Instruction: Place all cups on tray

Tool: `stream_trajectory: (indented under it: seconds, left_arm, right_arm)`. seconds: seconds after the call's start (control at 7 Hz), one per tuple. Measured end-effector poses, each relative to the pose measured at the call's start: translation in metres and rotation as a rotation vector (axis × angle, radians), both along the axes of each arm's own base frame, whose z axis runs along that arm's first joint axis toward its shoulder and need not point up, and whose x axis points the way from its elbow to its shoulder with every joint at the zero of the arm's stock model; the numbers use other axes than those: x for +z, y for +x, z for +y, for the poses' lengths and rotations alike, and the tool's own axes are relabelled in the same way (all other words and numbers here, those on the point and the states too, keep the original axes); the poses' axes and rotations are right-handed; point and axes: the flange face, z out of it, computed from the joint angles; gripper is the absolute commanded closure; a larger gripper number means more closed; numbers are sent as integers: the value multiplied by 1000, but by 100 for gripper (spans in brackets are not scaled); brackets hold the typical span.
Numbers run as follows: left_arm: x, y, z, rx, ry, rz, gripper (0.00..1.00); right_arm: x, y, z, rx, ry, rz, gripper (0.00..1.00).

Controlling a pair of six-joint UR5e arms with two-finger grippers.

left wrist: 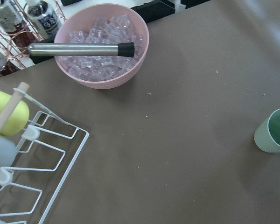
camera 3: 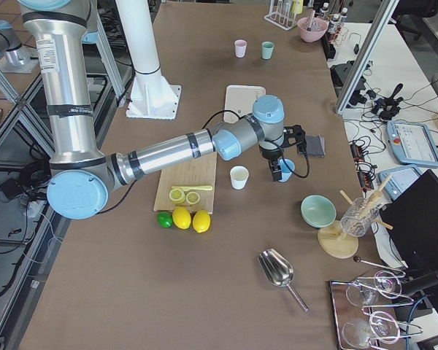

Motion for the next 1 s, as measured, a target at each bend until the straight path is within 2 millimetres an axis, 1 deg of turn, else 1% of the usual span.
stream_trajectory:
  seconds: [0.14,0.29,0.43,0.57,0.71,0.86,1.0]
  left_arm:
    - [-6,34,-14,7,-52,23,2]
    - [-13,72,-30,10,-101,48,3]
    - [-18,113,-43,19,-138,75,3]
    - [-17,151,-52,22,-155,87,3]
    - [-13,183,-54,16,-150,71,3]
    - [-7,206,-52,12,-138,46,7]
    - [-2,216,-48,11,-133,33,14]
  right_arm:
    - [-10,-24,-5,6,-11,5,0]
    - [-15,-43,-8,5,-19,15,0]
    - [-16,-54,-10,3,-23,22,0]
    - [-16,-60,-11,1,-24,27,0]
    - [-16,-62,-12,2,-23,32,0]
    - [-16,-63,-11,1,-22,34,0]
    - [-16,-64,-12,1,-22,35,0]
